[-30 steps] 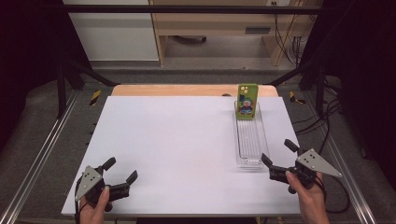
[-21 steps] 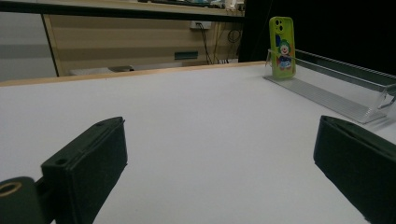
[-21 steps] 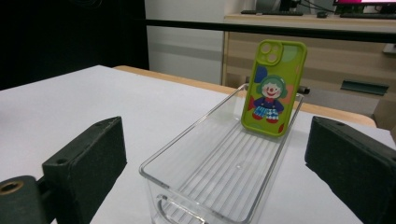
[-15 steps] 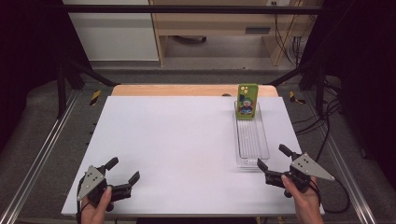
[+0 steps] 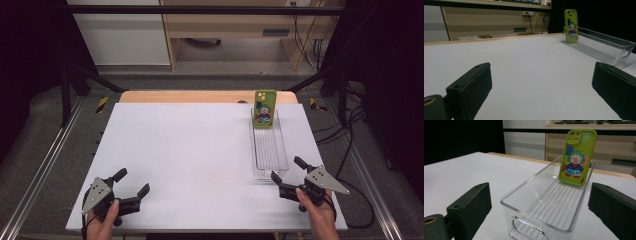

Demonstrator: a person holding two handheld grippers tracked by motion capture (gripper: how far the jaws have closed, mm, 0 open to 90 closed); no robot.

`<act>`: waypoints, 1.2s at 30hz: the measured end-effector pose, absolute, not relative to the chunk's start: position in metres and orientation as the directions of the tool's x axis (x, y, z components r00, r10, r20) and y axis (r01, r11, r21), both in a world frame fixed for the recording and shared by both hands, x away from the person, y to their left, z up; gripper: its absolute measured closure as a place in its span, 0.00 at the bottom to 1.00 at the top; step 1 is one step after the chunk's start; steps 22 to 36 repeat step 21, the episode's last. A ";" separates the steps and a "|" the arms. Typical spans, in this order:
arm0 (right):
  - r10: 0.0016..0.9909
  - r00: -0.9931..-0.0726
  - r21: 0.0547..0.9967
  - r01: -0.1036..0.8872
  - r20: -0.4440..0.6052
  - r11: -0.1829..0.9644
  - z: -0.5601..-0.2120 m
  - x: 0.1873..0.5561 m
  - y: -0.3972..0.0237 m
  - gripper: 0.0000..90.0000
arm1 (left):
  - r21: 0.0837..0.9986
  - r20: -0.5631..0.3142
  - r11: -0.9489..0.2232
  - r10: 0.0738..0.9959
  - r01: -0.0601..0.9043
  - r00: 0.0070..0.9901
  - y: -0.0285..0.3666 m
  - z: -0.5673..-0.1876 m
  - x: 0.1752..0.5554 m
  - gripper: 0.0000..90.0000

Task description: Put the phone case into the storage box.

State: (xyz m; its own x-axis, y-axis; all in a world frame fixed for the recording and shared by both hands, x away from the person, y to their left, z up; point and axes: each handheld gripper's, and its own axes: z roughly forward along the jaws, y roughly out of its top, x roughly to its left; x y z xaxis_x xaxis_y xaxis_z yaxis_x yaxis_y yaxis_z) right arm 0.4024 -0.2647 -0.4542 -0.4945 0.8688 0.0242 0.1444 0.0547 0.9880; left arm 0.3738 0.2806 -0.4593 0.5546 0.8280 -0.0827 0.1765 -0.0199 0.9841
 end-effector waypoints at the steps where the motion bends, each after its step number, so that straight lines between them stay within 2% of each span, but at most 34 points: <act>1: 0.870 -0.493 0.989 0.141 0.030 0.046 -0.455 0.404 -0.265 0.06 | 0.984 -0.084 -0.018 0.828 0.176 0.555 0.281 -0.459 0.374 0.02; 15: 0.871 -0.491 0.987 0.140 0.006 0.072 -0.473 0.402 -0.260 0.06 | 0.985 -0.083 -0.015 0.828 0.169 0.555 0.280 -0.459 0.374 0.02; 36: 0.877 -0.480 0.988 0.137 0.008 0.066 -0.475 0.401 -0.263 0.06 | 0.985 -0.076 -0.025 0.826 0.170 0.559 0.279 -0.459 0.376 0.02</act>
